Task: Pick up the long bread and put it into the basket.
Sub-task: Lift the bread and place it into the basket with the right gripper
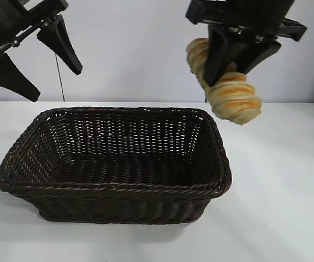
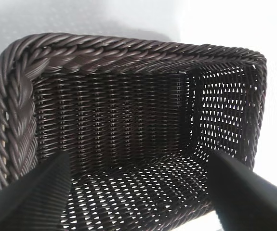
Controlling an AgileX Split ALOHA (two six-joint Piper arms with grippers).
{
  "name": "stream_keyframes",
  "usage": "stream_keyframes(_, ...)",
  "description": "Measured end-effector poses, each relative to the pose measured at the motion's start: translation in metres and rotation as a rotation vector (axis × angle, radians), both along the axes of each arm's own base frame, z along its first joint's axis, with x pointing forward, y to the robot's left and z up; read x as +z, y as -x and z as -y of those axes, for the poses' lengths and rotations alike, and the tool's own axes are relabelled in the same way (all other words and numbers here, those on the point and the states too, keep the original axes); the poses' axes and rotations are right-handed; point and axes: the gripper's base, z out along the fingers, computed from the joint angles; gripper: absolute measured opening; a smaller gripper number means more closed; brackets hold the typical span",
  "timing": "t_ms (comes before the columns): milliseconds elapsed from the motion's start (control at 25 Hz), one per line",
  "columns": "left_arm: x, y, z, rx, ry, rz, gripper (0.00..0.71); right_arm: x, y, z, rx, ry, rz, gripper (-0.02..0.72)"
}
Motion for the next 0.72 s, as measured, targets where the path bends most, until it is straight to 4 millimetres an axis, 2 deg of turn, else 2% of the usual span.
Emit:
stream_keyframes(120, 0.0, 0.0, 0.0, -0.001, 0.0, -0.002, 0.565, -0.015, -0.003, -0.013, 0.017, 0.004, -0.007, 0.264)
stream_keyframes(400, 0.0, 0.0, 0.0, -0.002, 0.0, -0.003, 0.565, -0.048, -0.016, -0.024, 0.009, 0.012, -0.026, 0.264)
stream_keyframes(640, 0.0, 0.0, 0.0, -0.002, 0.0, -0.002, 0.565, -0.061, -0.019, -0.028, 0.005, 0.02, -0.047, 0.268)
stream_keyframes(720, 0.0, 0.0, 0.0, -0.003, 0.0, -0.002, 0.565, -0.062, -0.019, -0.028, 0.004, 0.022, -0.049, 0.298)
